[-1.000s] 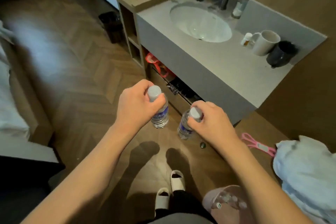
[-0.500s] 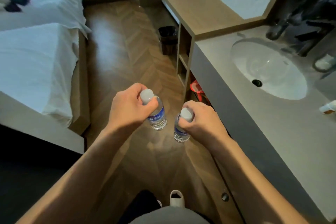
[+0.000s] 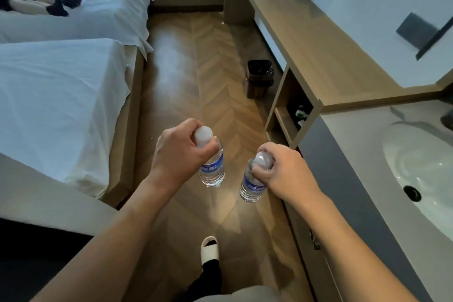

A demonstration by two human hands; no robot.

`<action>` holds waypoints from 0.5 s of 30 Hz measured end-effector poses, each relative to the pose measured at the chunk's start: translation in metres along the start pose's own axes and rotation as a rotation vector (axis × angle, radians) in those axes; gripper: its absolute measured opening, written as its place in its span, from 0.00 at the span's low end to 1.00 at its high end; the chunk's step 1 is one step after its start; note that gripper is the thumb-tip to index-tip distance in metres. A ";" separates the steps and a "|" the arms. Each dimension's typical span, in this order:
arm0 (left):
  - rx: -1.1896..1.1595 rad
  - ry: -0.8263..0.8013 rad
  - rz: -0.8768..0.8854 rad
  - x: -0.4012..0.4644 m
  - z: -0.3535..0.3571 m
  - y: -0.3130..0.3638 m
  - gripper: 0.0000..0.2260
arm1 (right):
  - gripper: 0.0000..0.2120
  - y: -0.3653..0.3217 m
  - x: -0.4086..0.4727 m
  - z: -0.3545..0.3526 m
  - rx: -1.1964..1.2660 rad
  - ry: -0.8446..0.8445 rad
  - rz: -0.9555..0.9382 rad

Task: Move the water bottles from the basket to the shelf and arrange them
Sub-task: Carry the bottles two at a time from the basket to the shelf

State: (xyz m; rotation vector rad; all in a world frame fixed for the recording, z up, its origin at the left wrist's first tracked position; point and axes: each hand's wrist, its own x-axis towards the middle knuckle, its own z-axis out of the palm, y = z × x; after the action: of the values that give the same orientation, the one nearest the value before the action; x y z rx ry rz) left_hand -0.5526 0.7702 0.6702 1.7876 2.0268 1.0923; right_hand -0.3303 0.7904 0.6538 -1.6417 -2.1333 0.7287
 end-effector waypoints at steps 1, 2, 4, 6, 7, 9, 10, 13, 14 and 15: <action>-0.002 -0.002 0.005 0.020 -0.001 -0.007 0.12 | 0.09 -0.006 0.018 0.000 -0.008 0.006 0.001; -0.004 -0.002 0.014 0.041 -0.002 -0.014 0.12 | 0.09 -0.012 0.037 0.000 -0.009 0.021 0.002; -0.006 0.000 0.029 0.082 -0.003 -0.025 0.12 | 0.08 -0.024 0.072 -0.002 0.005 0.061 0.002; -0.006 0.010 0.039 0.119 -0.004 -0.036 0.12 | 0.07 -0.035 0.107 -0.004 0.014 0.086 -0.012; -0.008 0.018 0.041 0.135 -0.005 -0.041 0.12 | 0.08 -0.039 0.124 -0.004 0.017 0.092 -0.020; -0.022 0.038 0.037 0.168 -0.003 -0.053 0.12 | 0.09 -0.045 0.159 -0.006 0.019 0.100 -0.034; -0.029 0.045 0.036 0.184 -0.002 -0.059 0.11 | 0.09 -0.048 0.178 -0.006 0.024 0.103 -0.036; -0.022 0.050 0.040 0.231 0.006 -0.079 0.11 | 0.11 -0.051 0.233 -0.001 0.031 0.110 -0.042; -0.019 0.056 0.037 0.247 0.010 -0.085 0.11 | 0.11 -0.051 0.251 0.001 0.032 0.108 -0.047; -0.017 0.061 0.034 0.264 0.014 -0.092 0.12 | 0.11 -0.049 0.271 0.004 0.034 0.104 -0.051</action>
State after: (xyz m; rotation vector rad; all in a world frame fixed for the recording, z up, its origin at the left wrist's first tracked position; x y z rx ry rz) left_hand -0.6749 1.0219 0.6791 1.8081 2.0224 1.1841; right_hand -0.4430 1.0408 0.6703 -1.5666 -2.0704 0.6462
